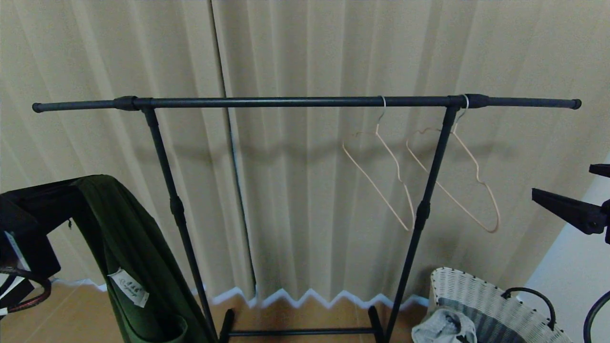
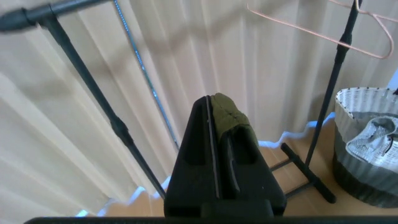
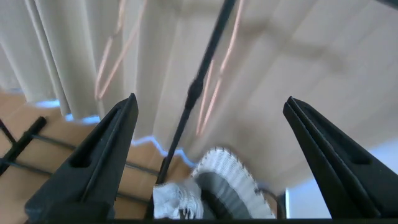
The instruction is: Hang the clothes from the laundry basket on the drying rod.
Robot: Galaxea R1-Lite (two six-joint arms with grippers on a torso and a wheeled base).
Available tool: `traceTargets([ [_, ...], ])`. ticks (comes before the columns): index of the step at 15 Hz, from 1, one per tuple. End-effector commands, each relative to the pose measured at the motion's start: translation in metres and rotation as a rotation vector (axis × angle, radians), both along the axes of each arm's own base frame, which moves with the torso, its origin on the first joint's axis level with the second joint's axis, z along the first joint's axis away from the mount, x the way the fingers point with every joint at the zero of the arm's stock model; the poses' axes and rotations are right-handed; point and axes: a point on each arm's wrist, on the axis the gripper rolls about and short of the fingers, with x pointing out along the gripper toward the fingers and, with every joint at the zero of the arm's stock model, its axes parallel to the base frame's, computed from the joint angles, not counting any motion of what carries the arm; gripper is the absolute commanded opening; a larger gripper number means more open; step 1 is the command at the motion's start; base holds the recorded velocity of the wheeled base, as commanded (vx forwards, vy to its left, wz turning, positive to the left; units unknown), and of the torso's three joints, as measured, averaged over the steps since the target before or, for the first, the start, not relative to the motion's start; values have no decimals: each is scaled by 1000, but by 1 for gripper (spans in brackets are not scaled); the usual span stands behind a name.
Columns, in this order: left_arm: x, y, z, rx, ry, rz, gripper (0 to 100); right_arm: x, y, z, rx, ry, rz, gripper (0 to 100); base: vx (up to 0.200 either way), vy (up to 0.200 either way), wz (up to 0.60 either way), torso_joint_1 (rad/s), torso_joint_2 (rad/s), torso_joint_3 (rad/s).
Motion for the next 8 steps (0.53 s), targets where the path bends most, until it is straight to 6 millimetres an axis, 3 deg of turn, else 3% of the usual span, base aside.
traceTargets([
  [1, 1, 0, -1, 4, 4, 6, 0, 4, -2, 3, -4, 18, -30, 100, 0, 0, 0, 95, -227, -129],
  [8, 1, 0, -2, 3, 9, 8, 0, 4, -4, 2, -6, 39, -46, 100, 0, 0, 0, 13, -29, -19],
])
